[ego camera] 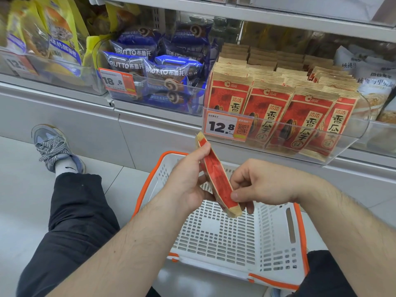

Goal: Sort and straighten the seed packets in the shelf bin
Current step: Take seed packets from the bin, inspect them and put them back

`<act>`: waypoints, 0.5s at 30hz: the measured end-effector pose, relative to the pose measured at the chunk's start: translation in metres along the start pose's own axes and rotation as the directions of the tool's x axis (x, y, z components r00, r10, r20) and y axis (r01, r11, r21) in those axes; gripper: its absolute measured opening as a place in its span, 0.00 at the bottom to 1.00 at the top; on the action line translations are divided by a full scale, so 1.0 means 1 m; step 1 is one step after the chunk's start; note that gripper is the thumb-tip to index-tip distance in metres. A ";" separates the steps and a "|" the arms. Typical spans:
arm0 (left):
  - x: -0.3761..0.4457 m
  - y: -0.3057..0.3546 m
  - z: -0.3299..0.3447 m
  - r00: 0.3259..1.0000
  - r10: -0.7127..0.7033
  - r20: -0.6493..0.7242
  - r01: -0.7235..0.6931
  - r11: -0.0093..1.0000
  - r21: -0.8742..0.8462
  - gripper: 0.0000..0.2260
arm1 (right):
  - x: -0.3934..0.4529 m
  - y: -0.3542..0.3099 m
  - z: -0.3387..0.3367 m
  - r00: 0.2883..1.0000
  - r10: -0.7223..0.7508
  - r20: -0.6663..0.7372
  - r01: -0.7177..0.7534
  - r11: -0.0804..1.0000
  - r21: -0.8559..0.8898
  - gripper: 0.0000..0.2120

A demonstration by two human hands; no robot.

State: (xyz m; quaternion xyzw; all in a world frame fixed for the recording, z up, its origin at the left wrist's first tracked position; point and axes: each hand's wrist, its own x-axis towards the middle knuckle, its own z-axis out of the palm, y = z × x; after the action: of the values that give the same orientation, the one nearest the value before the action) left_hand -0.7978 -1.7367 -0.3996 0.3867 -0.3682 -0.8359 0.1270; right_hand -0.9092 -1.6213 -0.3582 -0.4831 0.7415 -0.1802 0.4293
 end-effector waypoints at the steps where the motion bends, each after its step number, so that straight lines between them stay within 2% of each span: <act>1: 0.000 0.000 0.000 1.000 -0.005 0.001 0.005 1.000 -0.002 0.14 | 0.000 0.001 0.000 1.000 -0.005 0.005 0.005 1.000 -0.010 0.08; 8: 0.001 -0.001 0.001 0.999 -0.035 0.005 0.035 0.999 -0.029 0.15 | -0.002 0.003 -0.001 0.999 -0.026 0.030 0.026 1.000 -0.005 0.13; 15: 0.002 -0.003 0.000 0.999 -0.034 0.007 0.034 0.999 -0.040 0.15 | -0.001 0.004 -0.001 0.998 -0.026 0.051 0.026 1.000 0.011 0.11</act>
State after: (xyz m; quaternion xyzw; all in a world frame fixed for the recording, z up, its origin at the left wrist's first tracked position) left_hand -0.7990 -1.7360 -0.4029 0.3876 -0.3452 -0.8464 0.1193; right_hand -0.9123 -1.6189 -0.3600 -0.4948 0.7230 -0.1772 0.4483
